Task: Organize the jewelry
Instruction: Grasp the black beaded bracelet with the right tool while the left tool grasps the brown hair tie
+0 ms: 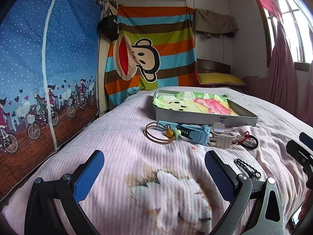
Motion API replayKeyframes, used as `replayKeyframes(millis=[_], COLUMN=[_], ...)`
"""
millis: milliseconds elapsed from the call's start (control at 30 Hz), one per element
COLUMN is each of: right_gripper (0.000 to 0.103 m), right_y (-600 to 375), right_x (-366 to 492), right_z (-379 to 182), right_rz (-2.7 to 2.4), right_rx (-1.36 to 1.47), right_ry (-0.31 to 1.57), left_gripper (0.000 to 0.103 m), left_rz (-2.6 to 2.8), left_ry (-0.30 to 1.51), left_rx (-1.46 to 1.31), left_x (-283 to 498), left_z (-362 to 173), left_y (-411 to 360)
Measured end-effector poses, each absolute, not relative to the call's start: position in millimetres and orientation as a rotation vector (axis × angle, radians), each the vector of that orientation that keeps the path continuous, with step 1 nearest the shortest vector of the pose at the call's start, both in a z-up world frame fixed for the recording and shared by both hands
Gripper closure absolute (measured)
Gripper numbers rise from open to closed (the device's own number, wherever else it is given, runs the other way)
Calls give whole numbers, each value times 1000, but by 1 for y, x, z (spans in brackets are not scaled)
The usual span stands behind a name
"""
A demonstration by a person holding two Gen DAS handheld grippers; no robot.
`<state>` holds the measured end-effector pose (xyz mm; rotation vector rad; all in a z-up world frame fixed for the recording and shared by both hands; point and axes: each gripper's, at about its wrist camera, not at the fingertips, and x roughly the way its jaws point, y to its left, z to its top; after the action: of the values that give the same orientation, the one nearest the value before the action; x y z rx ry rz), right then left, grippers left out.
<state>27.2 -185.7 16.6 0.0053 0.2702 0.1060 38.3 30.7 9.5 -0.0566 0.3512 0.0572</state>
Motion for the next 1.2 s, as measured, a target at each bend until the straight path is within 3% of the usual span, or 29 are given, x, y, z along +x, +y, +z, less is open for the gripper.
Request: replayKeyframes(millis=[200,433,567,733,933,1067,1200], right_gripper=[3,34,53,68,75,89,89], right_y=[-171,-152,-145,-138,-130,-122,-118], right_x=[42,58,63,73,83,90,98], right_z=[21,2,-18,-33,-39,-41,-39], right_rz=[159,229,269,289,290,294,302], right_rx=[23,17,16,7,11,11,37], right_ry=[270,353,419,468,492,506,518], left_gripper=[0,3,14,28,44,64,86], left_rz=[19,-46,-88,-120,-138,-141,-153], left_ry=[370,452,506,546,589,615,633], left_rx=[-28,-26,-79,-85,-64,-61,-79], left_x=[58,93,114,136,149,153,156], left_z=[19,18,15,7,-1,-5,-8], left_y=[35,47,55,53,46,45,48])
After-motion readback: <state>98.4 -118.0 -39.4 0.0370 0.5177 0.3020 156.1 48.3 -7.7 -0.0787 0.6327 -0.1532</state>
